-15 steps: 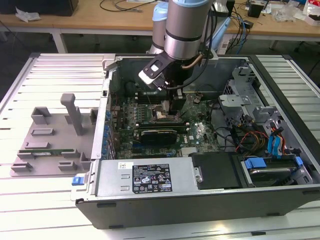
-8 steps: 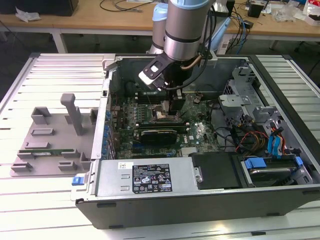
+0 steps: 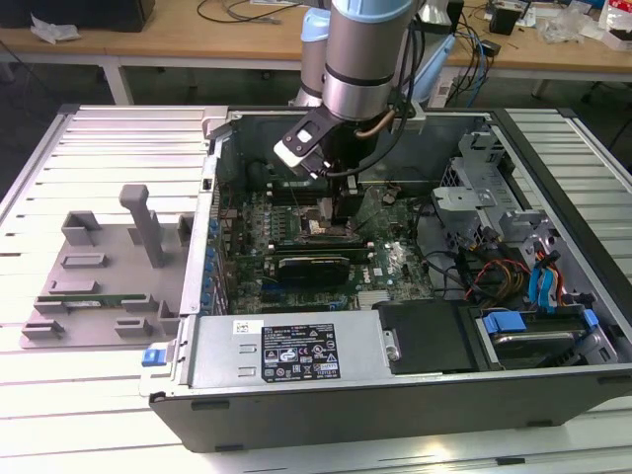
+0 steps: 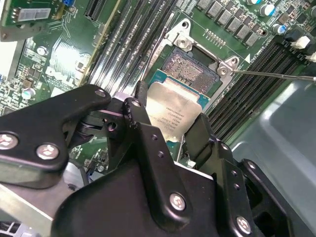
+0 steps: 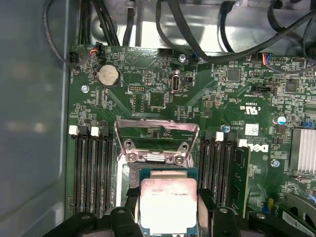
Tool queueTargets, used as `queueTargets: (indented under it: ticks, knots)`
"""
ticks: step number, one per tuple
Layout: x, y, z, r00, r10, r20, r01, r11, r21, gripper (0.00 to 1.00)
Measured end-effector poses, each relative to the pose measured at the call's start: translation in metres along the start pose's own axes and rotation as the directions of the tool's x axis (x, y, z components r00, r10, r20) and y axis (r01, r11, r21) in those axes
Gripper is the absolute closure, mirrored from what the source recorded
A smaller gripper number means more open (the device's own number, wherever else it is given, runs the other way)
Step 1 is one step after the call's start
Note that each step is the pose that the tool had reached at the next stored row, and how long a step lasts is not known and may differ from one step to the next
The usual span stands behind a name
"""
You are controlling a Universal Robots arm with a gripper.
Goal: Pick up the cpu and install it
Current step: 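Place the cpu into insertion slot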
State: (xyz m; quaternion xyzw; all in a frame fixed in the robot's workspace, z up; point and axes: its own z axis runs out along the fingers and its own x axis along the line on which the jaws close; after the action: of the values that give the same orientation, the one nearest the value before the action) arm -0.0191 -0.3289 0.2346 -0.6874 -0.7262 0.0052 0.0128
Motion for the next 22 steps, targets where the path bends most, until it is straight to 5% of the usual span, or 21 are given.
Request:
queueTargets:
  ticks: [6, 11, 22]
  knots:
    - [0.0053, -0.0055, 0.0127, 1.0, 0.003, 0.0002, -0.003, 1.0, 0.0001, 0.45]
    - [0.0083, -0.0095, 0.0257, 0.9987, 0.05, -0.0013, -0.05, 0.9987, -0.0006, 0.45]
    - [0.0109, -0.0103, 0.0382, 0.9987, 0.05, -0.0009, -0.05, 0.9987, -0.0004, 0.45]
